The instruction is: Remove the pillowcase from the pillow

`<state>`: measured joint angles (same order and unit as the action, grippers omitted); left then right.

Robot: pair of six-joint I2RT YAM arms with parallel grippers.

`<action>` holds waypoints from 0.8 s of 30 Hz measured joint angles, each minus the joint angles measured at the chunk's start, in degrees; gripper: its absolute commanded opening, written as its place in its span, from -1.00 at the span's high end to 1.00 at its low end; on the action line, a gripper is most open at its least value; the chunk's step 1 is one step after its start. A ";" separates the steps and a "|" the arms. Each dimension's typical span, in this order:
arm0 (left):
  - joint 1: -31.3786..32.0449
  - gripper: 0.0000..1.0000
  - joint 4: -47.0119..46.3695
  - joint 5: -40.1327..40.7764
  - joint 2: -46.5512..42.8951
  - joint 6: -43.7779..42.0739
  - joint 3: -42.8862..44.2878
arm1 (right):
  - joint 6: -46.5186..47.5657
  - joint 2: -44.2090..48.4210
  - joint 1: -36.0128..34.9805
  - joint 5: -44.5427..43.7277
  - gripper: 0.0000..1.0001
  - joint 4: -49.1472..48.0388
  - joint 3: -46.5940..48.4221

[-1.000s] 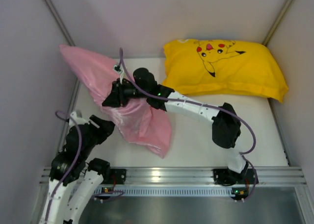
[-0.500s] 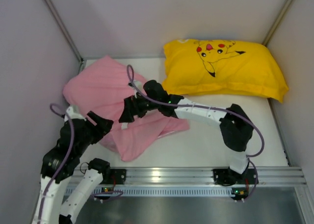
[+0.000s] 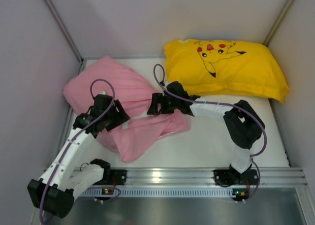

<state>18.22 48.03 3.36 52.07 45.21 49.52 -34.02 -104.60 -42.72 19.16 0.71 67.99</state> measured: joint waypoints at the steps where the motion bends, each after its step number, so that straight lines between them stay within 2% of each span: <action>1: 0.15 -0.41 0.00 0.02 1.25 -0.44 1.09 | -0.37 -0.09 0.04 -0.87 -0.59 -0.07 -0.57; 5: 1.11 -0.37 -0.90 0.55 6.01 -3.15 7.74 | -1.46 1.46 0.72 -5.01 -0.59 -0.68 -4.28; 9: 3.15 -0.38 -2.51 1.51 13.27 -6.49 15.54 | -1.95 6.64 1.55 -7.85 -0.59 -1.03 -12.09; 17: 12.63 -0.42 -4.28 9.90 33.46 -12.90 28.85 | -3.61 15.26 1.88 -9.75 -0.60 -1.49 -21.22; 20: 16.44 -0.35 -4.39 13.40 37.64 -13.90 30.45 | -4.68 17.05 3.54 -8.98 -0.56 -2.60 -22.69; 21: 17.62 -0.20 -4.26 14.40 38.25 -13.90 30.51 | -5.11 17.73 4.50 -8.50 -0.54 -3.30 -23.32; 24: 21.22 -0.12 -4.20 17.20 38.58 -14.03 30.93 | -6.32 19.52 7.72 -7.69 -0.53 -4.96 -24.57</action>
<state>39.44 43.83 20.56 90.65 31.18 80.44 -40.34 -85.08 -35.00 11.46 -4.25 43.42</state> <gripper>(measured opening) 0.579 0.771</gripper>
